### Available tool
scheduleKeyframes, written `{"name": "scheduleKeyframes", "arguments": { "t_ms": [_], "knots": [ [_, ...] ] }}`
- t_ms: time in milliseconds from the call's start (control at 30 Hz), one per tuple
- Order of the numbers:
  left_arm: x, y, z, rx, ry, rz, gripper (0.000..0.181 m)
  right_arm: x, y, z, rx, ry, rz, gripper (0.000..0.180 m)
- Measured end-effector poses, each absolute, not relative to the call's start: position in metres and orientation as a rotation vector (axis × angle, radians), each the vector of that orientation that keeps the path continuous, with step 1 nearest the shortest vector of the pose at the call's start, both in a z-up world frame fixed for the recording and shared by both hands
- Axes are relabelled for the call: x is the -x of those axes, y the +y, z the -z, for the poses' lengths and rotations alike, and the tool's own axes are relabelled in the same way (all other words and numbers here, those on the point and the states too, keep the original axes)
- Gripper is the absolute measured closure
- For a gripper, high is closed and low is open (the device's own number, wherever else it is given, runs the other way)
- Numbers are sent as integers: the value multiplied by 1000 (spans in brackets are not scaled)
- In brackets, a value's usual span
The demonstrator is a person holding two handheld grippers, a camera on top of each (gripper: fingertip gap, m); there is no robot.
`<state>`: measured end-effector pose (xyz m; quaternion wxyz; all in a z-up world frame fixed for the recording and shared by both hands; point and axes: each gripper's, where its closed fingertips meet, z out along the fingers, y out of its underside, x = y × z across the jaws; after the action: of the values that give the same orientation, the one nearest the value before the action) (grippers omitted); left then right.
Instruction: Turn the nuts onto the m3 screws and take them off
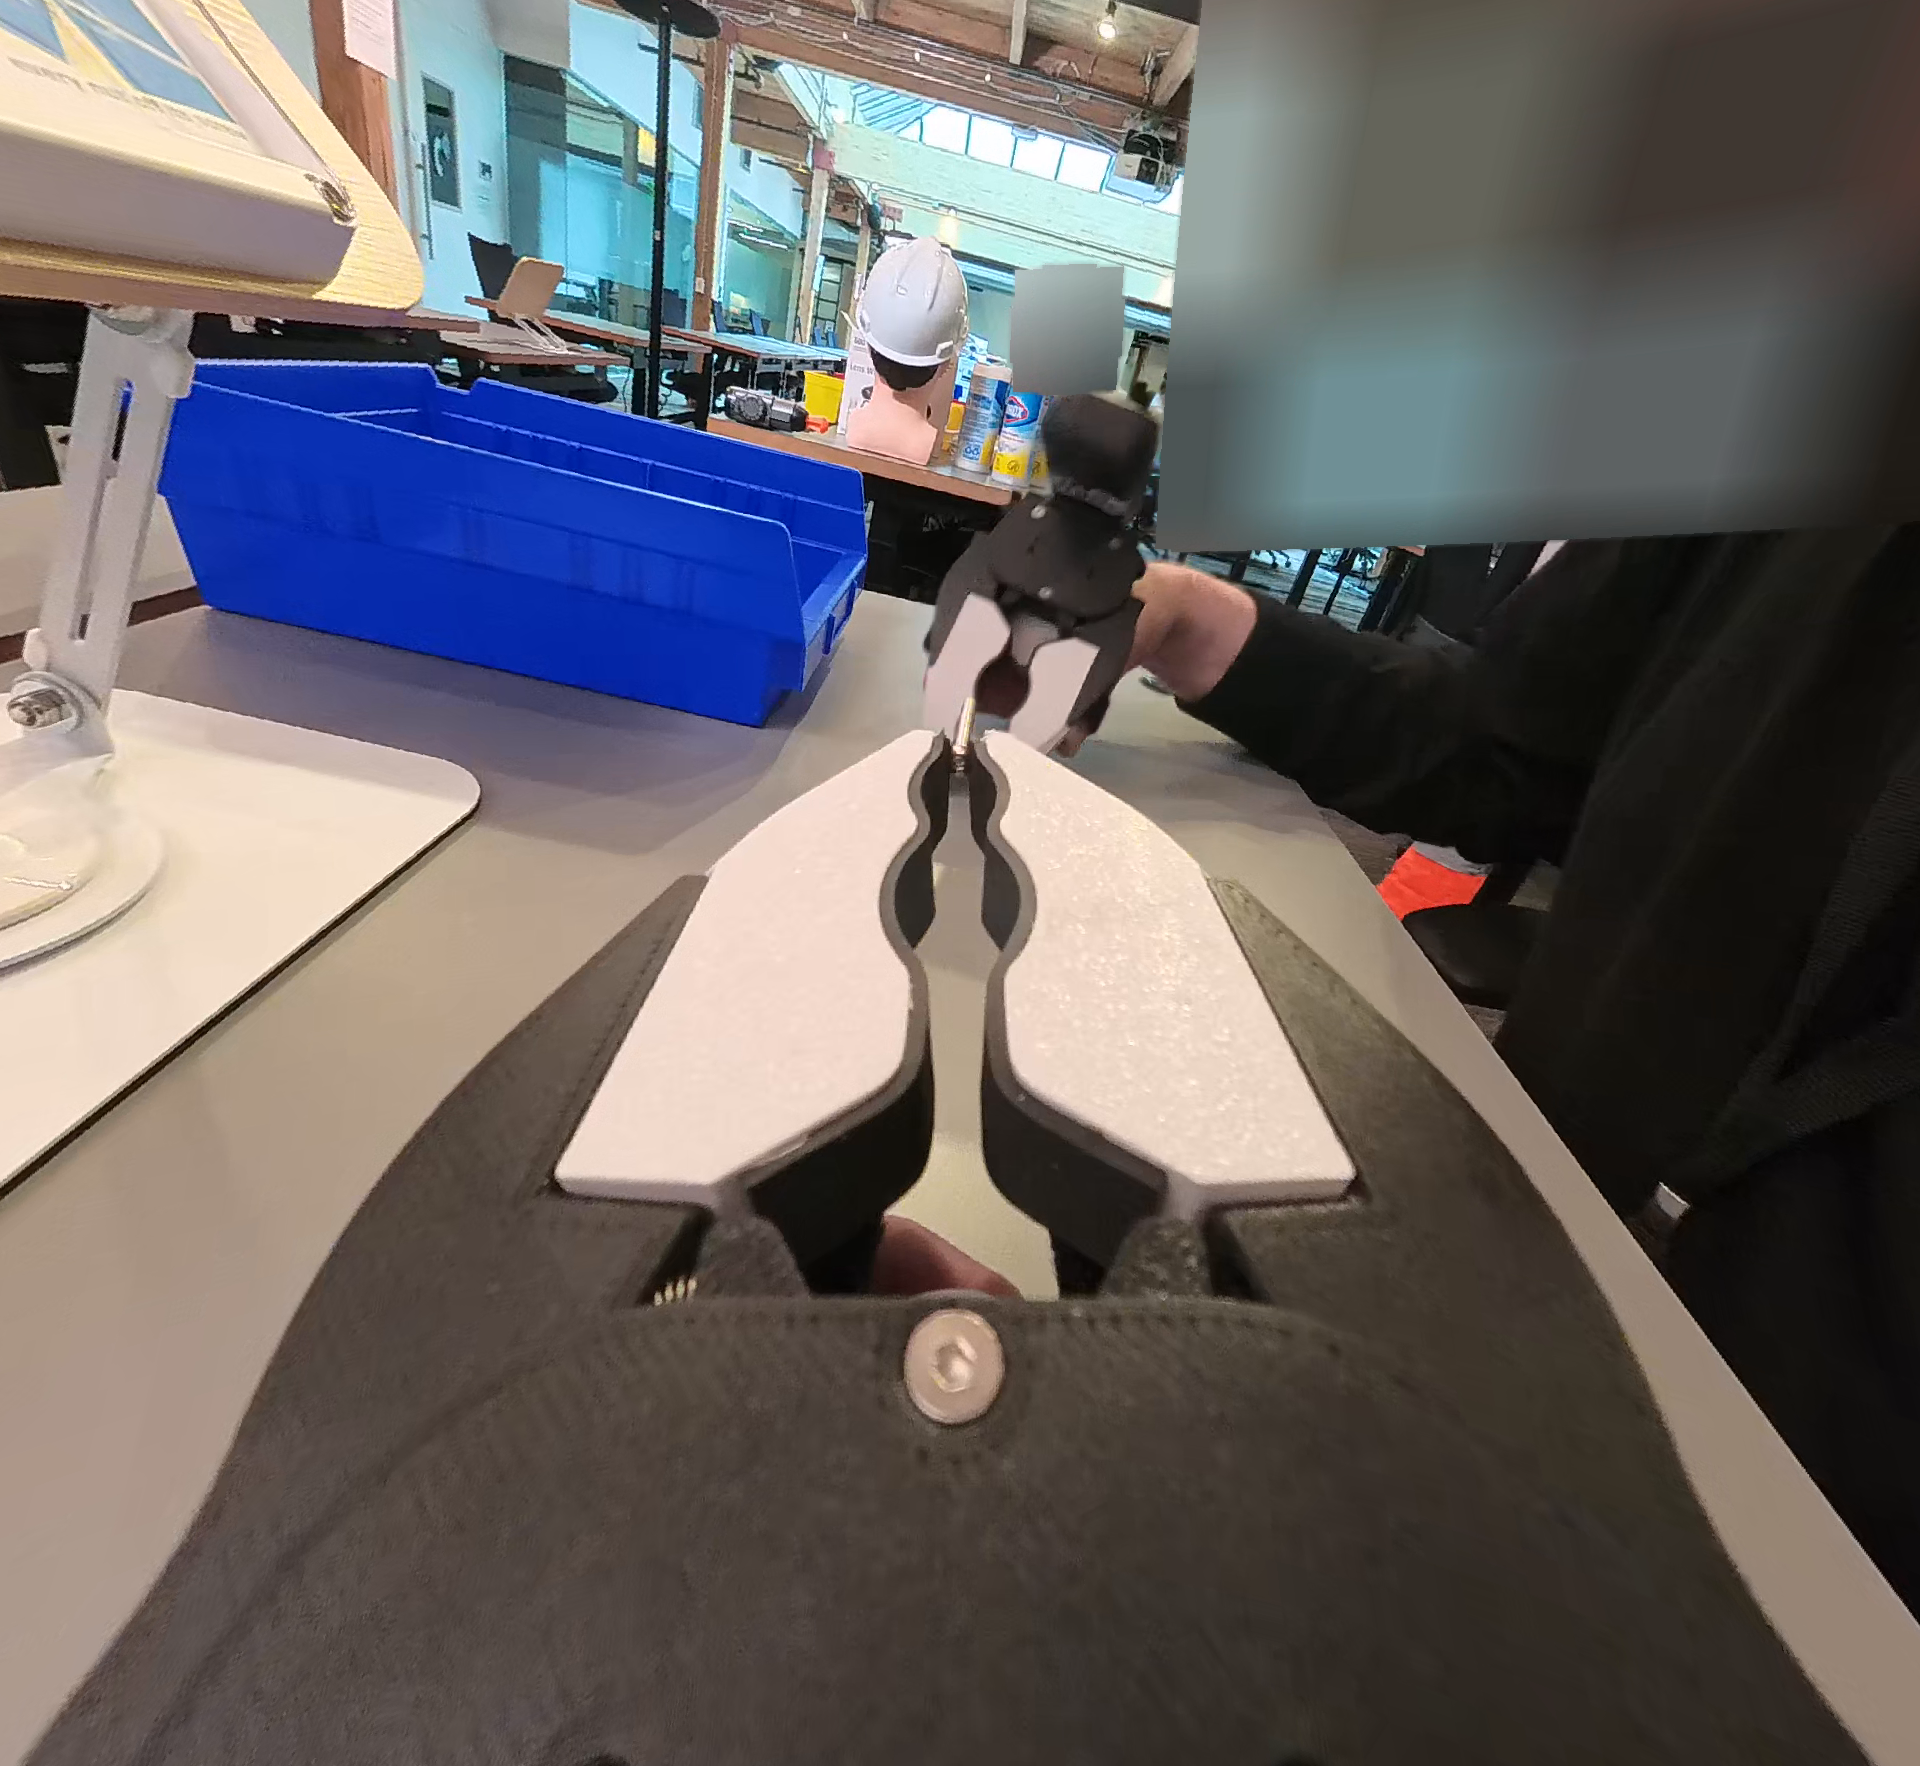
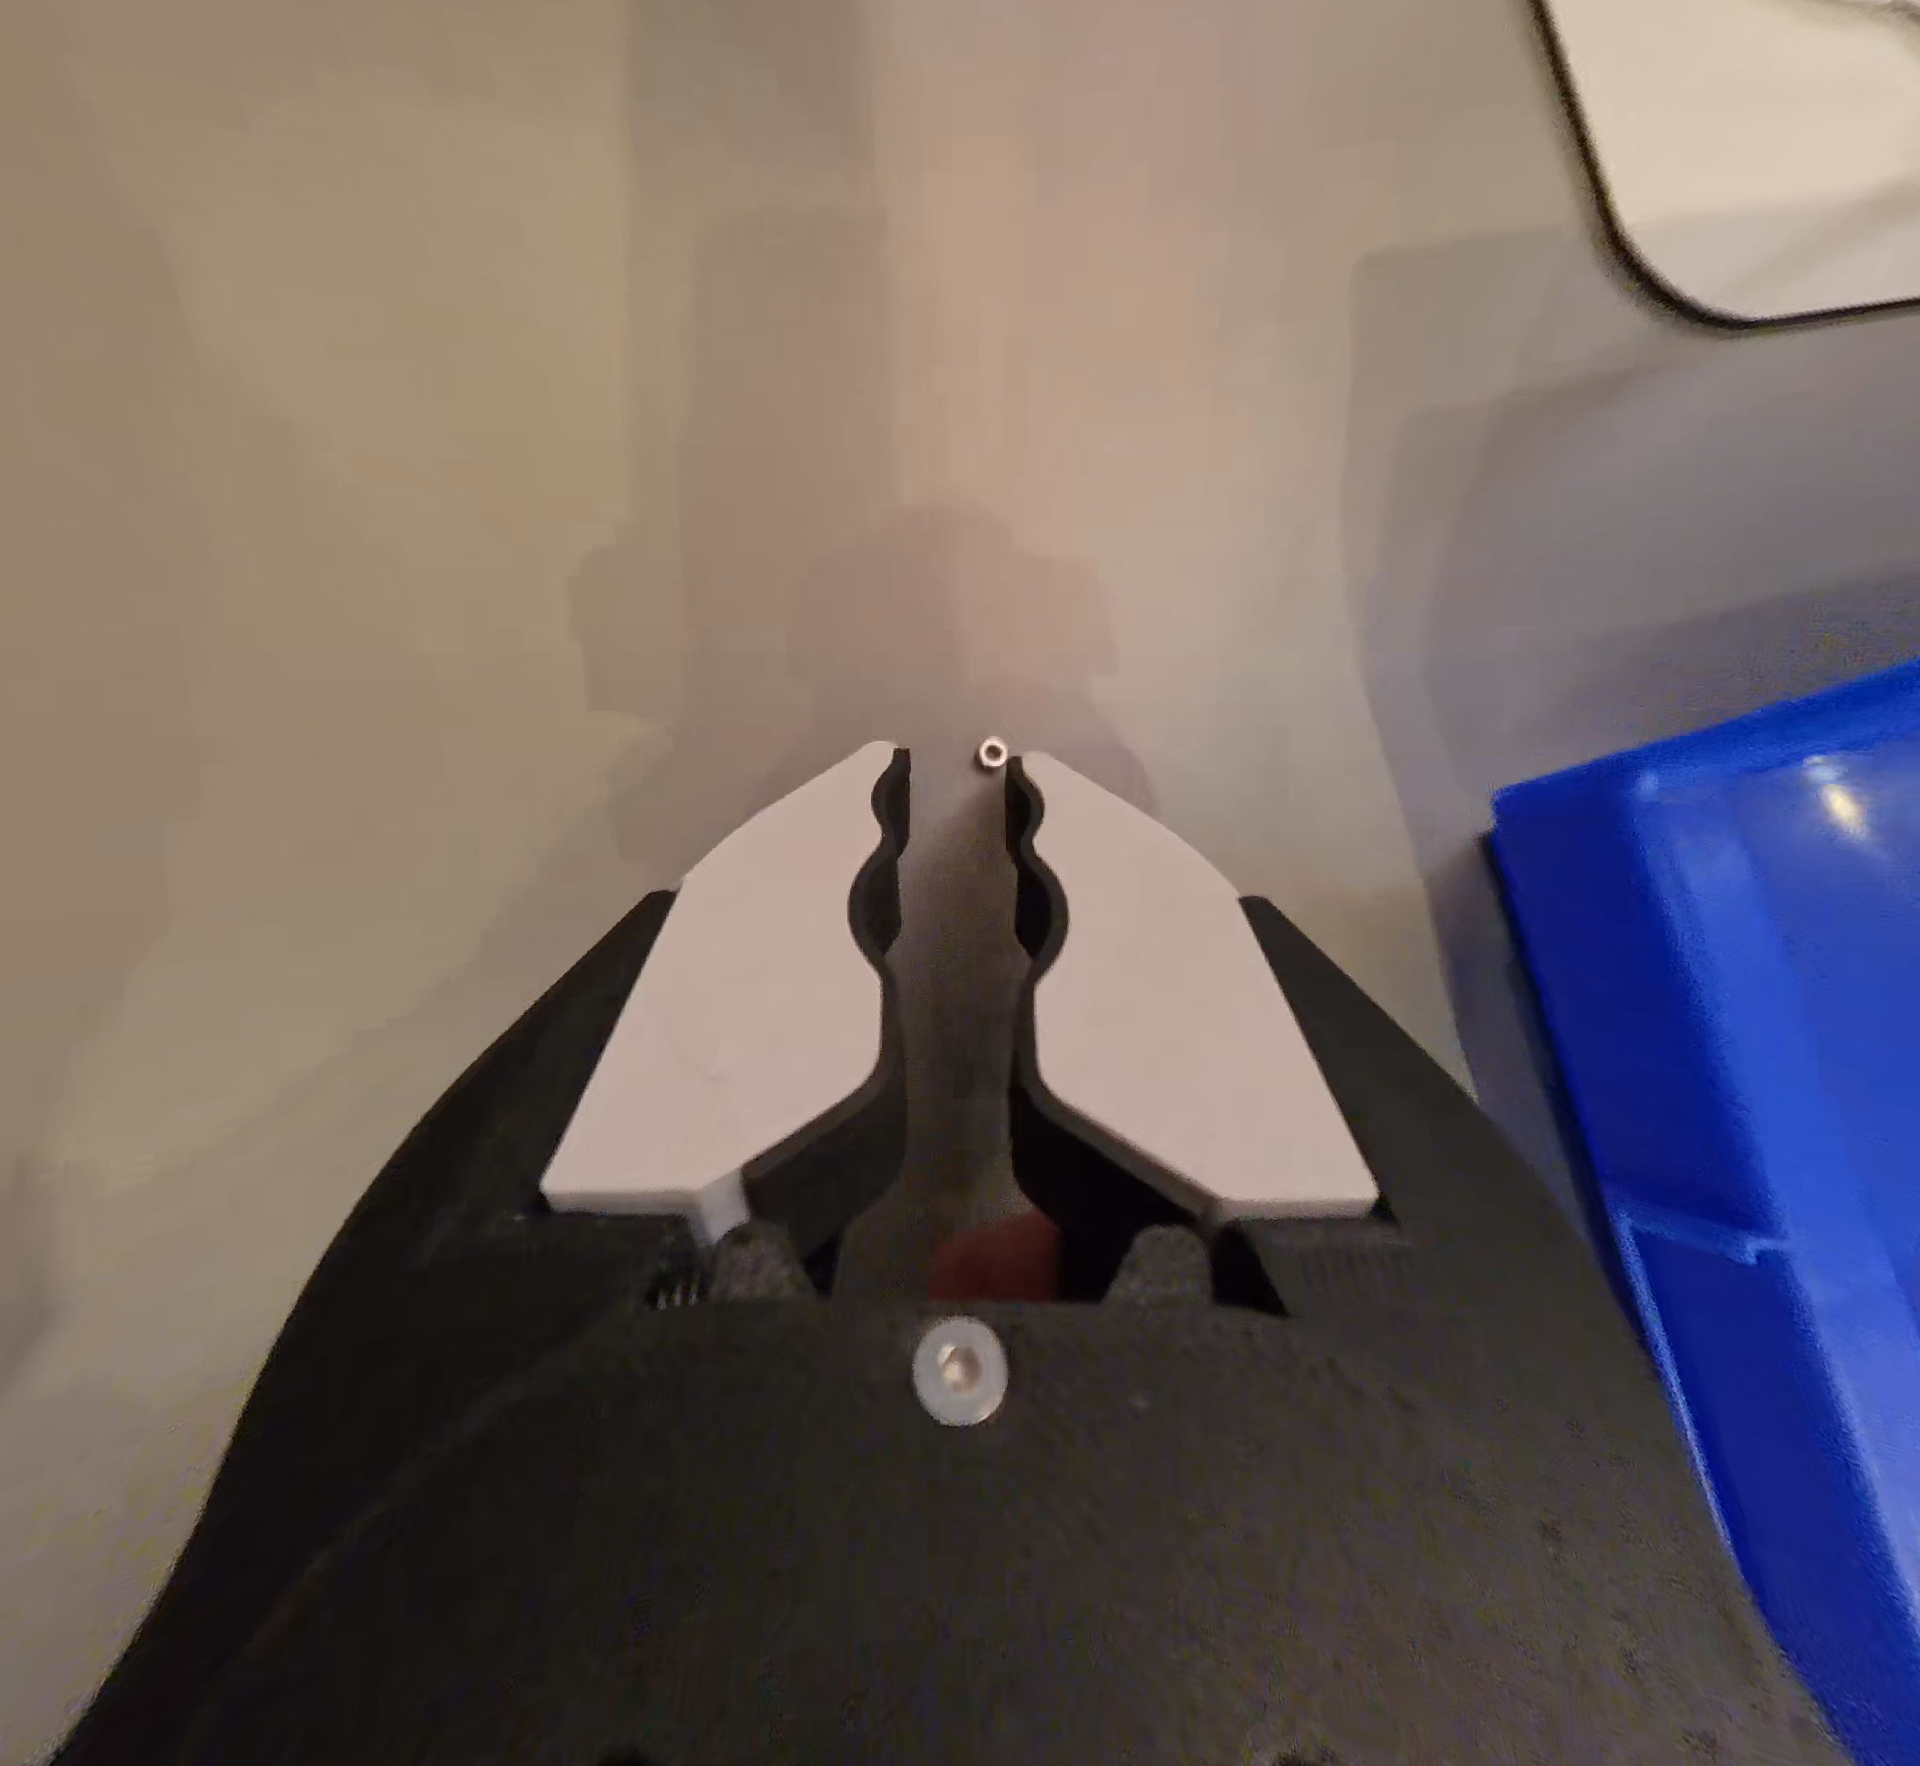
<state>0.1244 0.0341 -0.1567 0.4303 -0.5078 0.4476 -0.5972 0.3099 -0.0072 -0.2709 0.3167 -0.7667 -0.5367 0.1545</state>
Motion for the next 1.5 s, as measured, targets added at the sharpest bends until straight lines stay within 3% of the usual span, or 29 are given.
{"name": "scheduleKeyframes", "arguments": {
  "t_ms": [400, 733, 1500],
  "knots": [
    [-124, 34, 156, 1261, 1116, 1518, 178, -307, 0, 272, 2062, -1366, -508, 174],
    [-124, 33, 156, 1259, 1119, 1524, 178, -306, 1, 272, 2101, -1344, -477, 167],
    [-122, 28, 155, 1245, 1133, 1551, 178, -305, -1, 274, 2305, -1459, -352, 175]
  ]
}}
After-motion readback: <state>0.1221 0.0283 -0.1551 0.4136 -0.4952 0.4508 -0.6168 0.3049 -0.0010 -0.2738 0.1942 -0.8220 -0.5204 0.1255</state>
